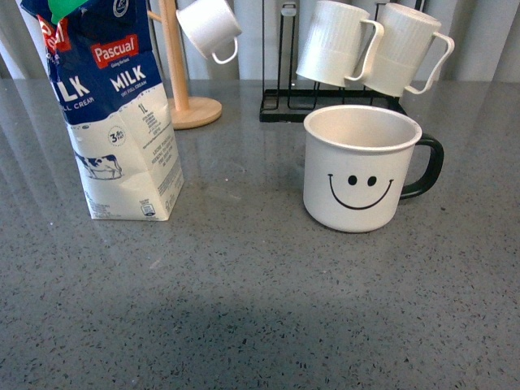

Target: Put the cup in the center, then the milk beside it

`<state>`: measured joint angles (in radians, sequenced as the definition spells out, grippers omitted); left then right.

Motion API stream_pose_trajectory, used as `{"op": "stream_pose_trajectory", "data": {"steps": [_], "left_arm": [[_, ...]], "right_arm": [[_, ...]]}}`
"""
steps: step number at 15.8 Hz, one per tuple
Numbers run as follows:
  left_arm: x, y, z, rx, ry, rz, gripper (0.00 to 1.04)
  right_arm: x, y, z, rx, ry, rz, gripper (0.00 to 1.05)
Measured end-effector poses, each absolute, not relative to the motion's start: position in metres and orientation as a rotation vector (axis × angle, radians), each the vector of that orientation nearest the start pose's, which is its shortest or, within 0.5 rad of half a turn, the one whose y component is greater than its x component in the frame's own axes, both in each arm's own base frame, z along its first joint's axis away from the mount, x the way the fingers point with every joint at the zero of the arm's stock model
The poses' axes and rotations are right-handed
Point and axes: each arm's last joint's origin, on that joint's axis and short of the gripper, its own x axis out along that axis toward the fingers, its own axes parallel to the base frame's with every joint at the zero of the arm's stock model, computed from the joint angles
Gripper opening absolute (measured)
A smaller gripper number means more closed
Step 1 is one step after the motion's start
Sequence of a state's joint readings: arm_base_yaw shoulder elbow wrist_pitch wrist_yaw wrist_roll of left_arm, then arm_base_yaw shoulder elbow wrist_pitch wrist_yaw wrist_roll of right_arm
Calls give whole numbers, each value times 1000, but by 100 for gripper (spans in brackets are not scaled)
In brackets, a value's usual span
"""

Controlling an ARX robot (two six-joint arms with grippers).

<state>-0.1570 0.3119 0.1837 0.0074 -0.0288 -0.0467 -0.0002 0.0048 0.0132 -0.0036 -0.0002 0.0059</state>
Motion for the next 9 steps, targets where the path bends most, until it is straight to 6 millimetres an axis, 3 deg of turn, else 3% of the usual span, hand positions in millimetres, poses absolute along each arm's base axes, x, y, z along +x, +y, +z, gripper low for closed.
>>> {"op": "stream_pose_trajectory", "data": {"steps": [1,4,7,9], "left_arm": [[122,-21,209,-42,110,-145,98],[176,-40,240,-72,94,-235,98],[194,-45,246,-94,110,-260,98],[220,-53,247,-116,165,-287,98]], "right_arm": [[97,0,167,6,-4,0,98],[97,0,167,6,-4,0,98],[97,0,167,6,-4,0,98],[97,0,167,6,-4,0,98]]}}
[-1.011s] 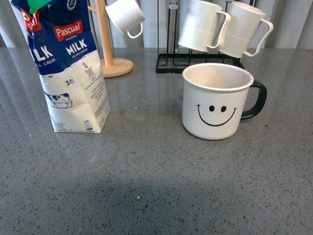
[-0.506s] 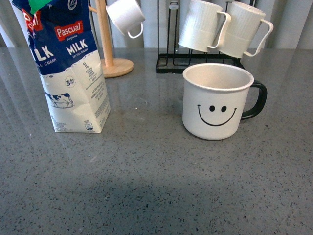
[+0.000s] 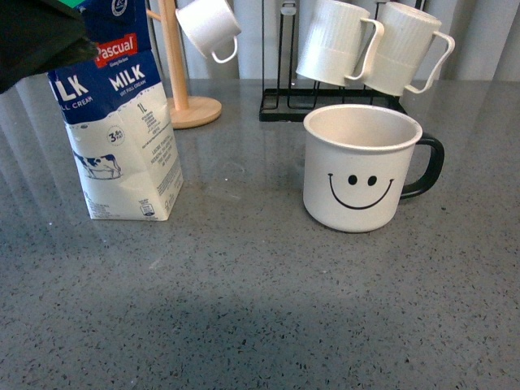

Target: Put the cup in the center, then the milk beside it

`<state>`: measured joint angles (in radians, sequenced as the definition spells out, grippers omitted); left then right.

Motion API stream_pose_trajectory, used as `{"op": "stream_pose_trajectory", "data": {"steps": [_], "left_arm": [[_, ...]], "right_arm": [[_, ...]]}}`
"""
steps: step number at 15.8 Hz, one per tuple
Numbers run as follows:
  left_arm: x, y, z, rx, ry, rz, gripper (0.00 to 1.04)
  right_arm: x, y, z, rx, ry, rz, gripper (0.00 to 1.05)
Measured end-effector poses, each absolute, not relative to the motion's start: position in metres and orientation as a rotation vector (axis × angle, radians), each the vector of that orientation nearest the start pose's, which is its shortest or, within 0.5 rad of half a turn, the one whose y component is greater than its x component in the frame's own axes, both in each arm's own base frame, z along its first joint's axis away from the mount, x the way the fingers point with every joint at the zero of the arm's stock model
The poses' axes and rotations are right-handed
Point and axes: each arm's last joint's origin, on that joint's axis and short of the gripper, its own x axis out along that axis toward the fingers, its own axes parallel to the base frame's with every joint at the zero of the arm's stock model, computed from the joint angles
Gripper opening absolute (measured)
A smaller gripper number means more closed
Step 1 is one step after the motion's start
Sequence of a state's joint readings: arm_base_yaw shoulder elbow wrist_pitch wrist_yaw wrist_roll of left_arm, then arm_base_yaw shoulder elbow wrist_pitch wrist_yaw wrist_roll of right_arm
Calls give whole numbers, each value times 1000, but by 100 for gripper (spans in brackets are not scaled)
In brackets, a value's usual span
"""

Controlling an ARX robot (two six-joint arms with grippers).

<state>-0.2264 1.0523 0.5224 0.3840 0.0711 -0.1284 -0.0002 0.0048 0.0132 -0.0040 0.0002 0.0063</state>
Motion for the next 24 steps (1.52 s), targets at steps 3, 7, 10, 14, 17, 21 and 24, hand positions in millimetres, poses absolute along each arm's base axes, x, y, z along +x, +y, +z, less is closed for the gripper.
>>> {"op": "stream_pose_trajectory", "data": {"steps": [3,7,10,14,17,21,24], "left_arm": [[256,-60,253,-142,197,-285,98],[287,-64,238,-175,276,-251,96],[288,-72,239,-164,260,-242,65],[283,-79,245,-125,240,-238,22],[276,-85,251,-115,223,-239,3],[257,-107,271,-142,111,-230,3],[251,-128,270,-212,90,-224,3]], "right_arm": [[97,0,167,6,-4,0,98],[97,0,167,6,-4,0,98],[97,0,167,6,-4,0,98],[97,0,167,6,-4,0,98],[97,0,167,6,-4,0,98],[97,0,167,6,-4,0,98],[97,0,167,6,-4,0,98]]}}
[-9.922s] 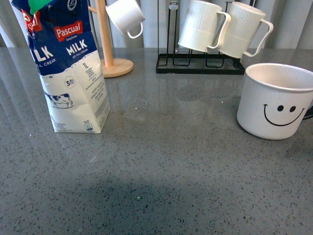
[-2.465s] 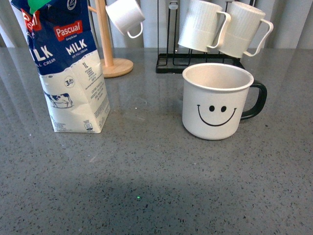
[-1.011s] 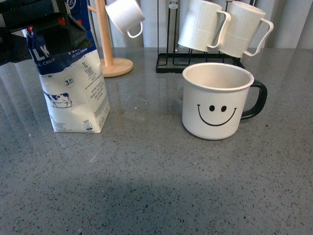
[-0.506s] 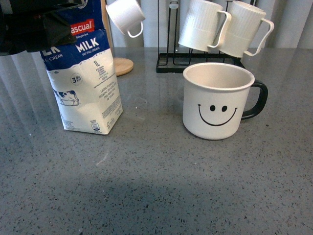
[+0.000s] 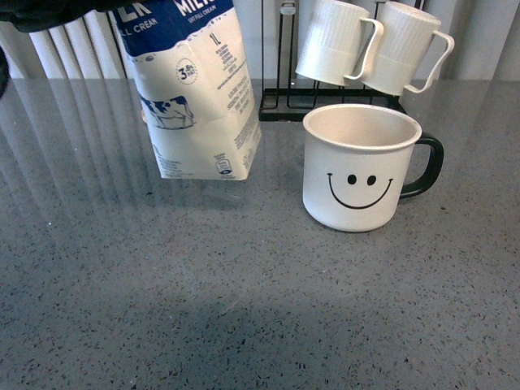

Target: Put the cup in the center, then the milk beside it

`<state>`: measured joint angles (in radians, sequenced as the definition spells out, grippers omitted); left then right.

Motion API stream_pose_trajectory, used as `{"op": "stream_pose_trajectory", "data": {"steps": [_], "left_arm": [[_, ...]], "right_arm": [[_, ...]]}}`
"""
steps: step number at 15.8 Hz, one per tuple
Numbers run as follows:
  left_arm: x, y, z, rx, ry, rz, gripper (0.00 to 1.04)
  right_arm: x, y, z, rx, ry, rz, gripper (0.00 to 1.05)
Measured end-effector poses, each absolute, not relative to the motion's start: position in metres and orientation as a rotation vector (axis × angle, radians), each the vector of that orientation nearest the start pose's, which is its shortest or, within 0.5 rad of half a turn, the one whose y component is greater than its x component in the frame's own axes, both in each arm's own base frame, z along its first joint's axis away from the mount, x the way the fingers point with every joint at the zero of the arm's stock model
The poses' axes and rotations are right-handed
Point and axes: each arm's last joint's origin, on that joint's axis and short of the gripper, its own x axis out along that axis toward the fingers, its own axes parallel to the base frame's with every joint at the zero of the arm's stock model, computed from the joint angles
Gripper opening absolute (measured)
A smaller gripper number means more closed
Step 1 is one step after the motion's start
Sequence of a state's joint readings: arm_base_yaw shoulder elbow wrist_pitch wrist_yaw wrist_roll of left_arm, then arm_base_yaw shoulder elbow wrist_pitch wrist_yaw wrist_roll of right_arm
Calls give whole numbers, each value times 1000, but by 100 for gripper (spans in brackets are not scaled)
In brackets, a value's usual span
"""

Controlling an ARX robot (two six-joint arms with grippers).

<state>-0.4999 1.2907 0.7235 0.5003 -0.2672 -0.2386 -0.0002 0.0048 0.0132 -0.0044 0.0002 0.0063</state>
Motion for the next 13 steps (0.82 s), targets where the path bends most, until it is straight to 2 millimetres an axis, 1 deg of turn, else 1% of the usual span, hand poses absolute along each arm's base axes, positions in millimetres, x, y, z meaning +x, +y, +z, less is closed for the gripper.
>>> {"op": "stream_pose_trajectory", "data": {"steps": [4,6,9,13], "left_arm": [[254,-143,255,-242,129,-191,3],[253,-150,253,-261,118,-207,3],[252,-165,241,-244,155,-228,3],[252,-175,235,-231,163,-210,3]], "right_arm": [[97,0,167,6,-4,0,98],[97,0,167,6,-4,0,98],[97,0,167,6,-4,0,98],[97,0,167,6,-4,0,98]]}}
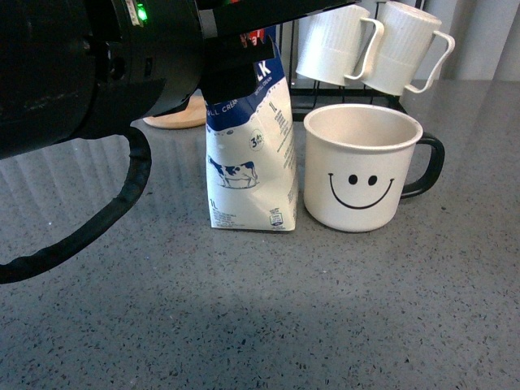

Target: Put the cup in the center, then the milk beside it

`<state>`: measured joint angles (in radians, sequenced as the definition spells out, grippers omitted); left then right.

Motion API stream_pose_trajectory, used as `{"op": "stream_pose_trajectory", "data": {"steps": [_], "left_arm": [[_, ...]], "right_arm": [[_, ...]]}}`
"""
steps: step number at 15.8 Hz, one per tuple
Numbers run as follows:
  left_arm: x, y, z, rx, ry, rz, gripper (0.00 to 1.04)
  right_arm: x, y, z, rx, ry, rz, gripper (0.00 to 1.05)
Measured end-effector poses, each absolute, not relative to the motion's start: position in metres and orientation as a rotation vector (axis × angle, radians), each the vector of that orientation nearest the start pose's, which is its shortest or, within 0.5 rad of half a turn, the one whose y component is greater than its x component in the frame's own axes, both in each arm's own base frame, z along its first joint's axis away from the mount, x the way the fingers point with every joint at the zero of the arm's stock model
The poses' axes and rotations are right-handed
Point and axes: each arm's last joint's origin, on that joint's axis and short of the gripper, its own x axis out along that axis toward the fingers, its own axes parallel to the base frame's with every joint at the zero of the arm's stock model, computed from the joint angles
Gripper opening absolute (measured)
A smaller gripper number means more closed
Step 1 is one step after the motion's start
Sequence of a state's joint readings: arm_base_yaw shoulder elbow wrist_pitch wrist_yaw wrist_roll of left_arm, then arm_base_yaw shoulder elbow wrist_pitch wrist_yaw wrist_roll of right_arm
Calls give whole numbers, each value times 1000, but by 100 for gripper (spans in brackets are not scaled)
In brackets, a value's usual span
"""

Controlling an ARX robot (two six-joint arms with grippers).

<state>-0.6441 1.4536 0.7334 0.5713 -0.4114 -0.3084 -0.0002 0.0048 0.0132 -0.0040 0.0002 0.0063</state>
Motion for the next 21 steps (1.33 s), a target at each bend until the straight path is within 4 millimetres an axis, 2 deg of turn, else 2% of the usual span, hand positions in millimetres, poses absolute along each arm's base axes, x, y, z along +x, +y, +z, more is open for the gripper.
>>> {"op": "stream_pose_trajectory", "data": {"steps": [7,9,12,15,16,21], "left_arm": [[250,-183,233,-226,165,-211,3],[249,-183,233,-226,166,-217,28],[248,-185,234,-229,161,-224,59],[242,-184,243,-242,140,-235,94],[241,-183,246,-242,138,-241,100],[235,-170,265,-240,124,-338,98]], "right_arm": [[97,0,167,6,-4,0,98],[97,0,167,6,-4,0,98],[97,0,167,6,-4,0,98],[97,0,167,6,-4,0,98],[97,0,167,6,-4,0,98],[97,0,167,6,-4,0,98]]}}
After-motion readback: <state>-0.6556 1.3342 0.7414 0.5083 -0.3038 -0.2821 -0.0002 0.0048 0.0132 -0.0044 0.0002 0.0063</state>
